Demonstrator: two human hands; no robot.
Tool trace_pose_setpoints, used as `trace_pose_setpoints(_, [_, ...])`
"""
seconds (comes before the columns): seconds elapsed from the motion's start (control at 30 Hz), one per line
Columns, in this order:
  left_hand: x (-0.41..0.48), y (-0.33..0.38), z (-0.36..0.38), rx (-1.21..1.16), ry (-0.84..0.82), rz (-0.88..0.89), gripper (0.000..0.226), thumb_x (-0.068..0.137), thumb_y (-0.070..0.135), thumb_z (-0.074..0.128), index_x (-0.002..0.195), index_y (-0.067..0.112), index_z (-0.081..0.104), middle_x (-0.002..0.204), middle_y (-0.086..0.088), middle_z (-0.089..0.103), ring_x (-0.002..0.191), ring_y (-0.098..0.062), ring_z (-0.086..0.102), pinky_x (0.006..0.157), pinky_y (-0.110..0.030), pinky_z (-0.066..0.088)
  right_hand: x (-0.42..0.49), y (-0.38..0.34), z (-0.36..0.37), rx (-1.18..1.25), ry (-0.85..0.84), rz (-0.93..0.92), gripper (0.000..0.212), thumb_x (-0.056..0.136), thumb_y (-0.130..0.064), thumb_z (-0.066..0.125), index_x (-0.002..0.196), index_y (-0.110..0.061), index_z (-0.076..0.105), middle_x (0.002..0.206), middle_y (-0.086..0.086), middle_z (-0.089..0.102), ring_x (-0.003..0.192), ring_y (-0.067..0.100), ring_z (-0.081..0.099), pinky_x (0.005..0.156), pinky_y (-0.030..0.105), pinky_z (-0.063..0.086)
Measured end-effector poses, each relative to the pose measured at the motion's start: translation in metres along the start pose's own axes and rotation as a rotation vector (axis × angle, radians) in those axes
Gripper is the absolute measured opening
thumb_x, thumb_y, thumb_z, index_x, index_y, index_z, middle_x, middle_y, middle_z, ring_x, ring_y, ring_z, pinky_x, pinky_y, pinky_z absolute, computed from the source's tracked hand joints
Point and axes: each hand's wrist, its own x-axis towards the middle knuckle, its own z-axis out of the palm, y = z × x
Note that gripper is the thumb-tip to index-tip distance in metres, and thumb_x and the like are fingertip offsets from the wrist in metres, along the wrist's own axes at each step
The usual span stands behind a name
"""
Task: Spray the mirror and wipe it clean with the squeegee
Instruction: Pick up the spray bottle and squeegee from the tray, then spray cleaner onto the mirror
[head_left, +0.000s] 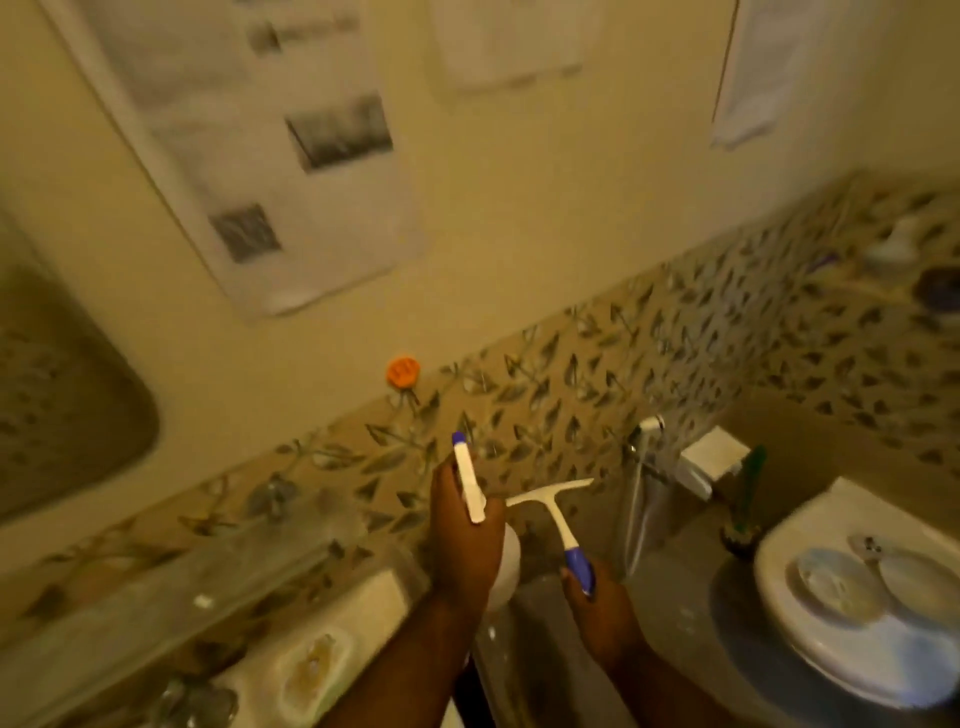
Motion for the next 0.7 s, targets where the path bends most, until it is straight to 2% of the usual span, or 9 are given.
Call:
trace_pose_setpoints(0.07, [0.006,0.023,-0.028,0.034,0.023,0.08,0.057,0.078,-0.001,0.064,0.131,0.008,0.048,0.125,-0.008,0.059,0.113,-0.018,0.055,0.091,-0.012,0.039,-0.012,-0.024,0.0,0.058,0.13,-0.086,0.022,0.095,-0.034,0.06,0.115,-0.023,0.062,0.11,0.005,0.068,0.105,0.026,0.065,0.1,0.05,0.051])
trace_pose_setpoints(0.17, [0.013,0.062,-0.073,0.04,0.04,0.142,0.054,0.077,0.002,0.065,0.128,0.011,0.049,0.118,-0.008,0.061,0.104,-0.024,0.058,0.086,-0.026,0.044,-0.046,-0.076,0.0,0.154,0.222,-0.193,0.017,0.096,-0.026,0.06,0.111,-0.017,0.061,0.107,0.008,0.066,0.104,0.029,0.063,0.093,0.039,0.049])
trace_pose_setpoints(0.23, [0.012,0.087,-0.108,0.007,0.039,0.174,0.05,0.076,0.0,0.063,0.123,0.012,0.052,0.115,-0.005,0.061,0.1,-0.022,0.059,0.083,-0.023,0.044,-0.068,-0.114,0.0,0.193,0.3,-0.286,0.022,0.096,-0.021,0.06,0.117,-0.012,0.06,0.11,0.009,0.064,0.106,0.027,0.06,0.093,0.032,0.042])
trace_pose_setpoints(0.33, [0.01,0.122,-0.173,-0.024,0.092,0.235,0.043,0.075,0.003,0.062,0.116,0.015,0.054,0.109,-0.003,0.06,0.097,-0.021,0.059,0.083,-0.027,0.048,-0.107,-0.177,0.008,0.183,0.386,-0.436,0.028,0.095,-0.029,0.061,0.117,-0.01,0.06,0.107,0.009,0.064,0.103,0.028,0.06,0.097,0.038,0.046])
trace_pose_setpoints(0.37, [0.008,0.135,-0.196,-0.044,0.108,0.236,0.041,0.076,0.004,0.062,0.115,0.016,0.054,0.108,-0.002,0.06,0.095,-0.02,0.06,0.081,-0.026,0.049,-0.118,-0.198,0.014,0.175,0.392,-0.473,0.029,0.094,-0.033,0.06,0.113,-0.011,0.061,0.102,0.01,0.066,0.097,0.032,0.064,0.093,0.045,0.052])
trace_pose_setpoints(0.43, [0.007,0.162,-0.243,-0.067,0.177,0.267,0.04,0.078,0.004,0.061,0.115,0.017,0.055,0.107,0.0,0.061,0.09,-0.016,0.061,0.073,-0.018,0.046,-0.147,-0.249,0.027,0.198,0.36,-0.567,0.019,0.095,-0.032,0.06,0.099,-0.014,0.06,0.083,0.015,0.067,0.076,0.038,0.066,0.073,0.05,0.057])
trace_pose_setpoints(0.53, [0.014,0.198,-0.307,-0.097,0.293,0.262,0.038,0.081,0.003,0.06,0.118,0.013,0.056,0.102,-0.004,0.064,0.082,-0.011,0.059,0.069,-0.018,0.044,-0.189,-0.323,0.046,0.23,0.324,-0.755,0.014,0.096,-0.032,0.059,0.087,-0.02,0.056,0.072,0.01,0.066,0.055,0.025,0.061,0.048,0.037,0.052])
trace_pose_setpoints(0.63, [0.022,0.222,-0.37,-0.032,0.344,0.278,0.032,0.084,0.011,0.061,0.115,0.019,0.057,0.094,-0.002,0.066,0.086,-0.016,0.063,0.078,-0.033,0.054,-0.224,-0.387,0.07,0.264,0.22,-0.904,0.011,0.096,-0.032,0.059,0.089,-0.023,0.056,0.074,0.011,0.067,0.051,0.018,0.06,0.043,0.026,0.049])
trace_pose_setpoints(0.7, [0.027,0.238,-0.406,0.062,0.393,0.28,0.019,0.088,0.019,0.058,0.107,0.017,0.057,0.087,0.003,0.062,0.082,-0.014,0.062,0.072,-0.031,0.054,-0.24,-0.425,0.084,0.261,0.154,-0.974,0.011,0.095,-0.035,0.06,0.094,-0.024,0.058,0.078,0.009,0.069,0.053,0.015,0.063,0.046,0.024,0.052])
